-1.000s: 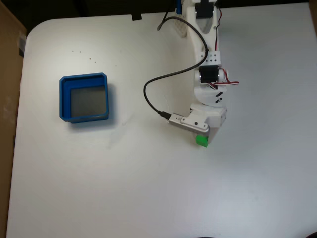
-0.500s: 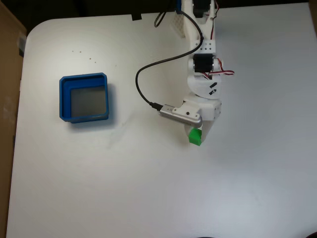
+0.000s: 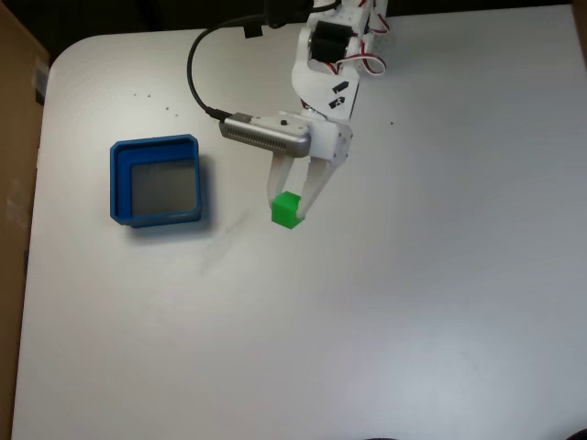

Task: Pick up green cube and drop it in the blue box

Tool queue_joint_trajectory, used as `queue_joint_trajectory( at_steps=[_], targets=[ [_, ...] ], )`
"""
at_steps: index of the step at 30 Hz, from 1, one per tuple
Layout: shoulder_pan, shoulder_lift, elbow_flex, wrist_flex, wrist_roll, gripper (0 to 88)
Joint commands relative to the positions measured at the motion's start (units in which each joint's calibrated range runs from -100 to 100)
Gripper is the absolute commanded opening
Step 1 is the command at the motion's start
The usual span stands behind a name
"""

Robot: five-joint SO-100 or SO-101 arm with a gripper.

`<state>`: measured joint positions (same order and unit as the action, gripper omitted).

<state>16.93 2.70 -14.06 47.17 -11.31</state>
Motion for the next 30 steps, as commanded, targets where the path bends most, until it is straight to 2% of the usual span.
queue_joint_trajectory(
  at_steps=[1, 11, 21, 30],
  targets=[
    [5.83, -4.33, -2.57, -0.41, 0.54, 2.3],
    [17.18, -3.33, -1.12, -0.41, 2.64, 2.3],
    [25.41, 5.78, -1.39, -0.65, 3.08, 2.2],
    [26.71, 14.64, -1.75, -1.15, 3.08, 2.2]
  ],
)
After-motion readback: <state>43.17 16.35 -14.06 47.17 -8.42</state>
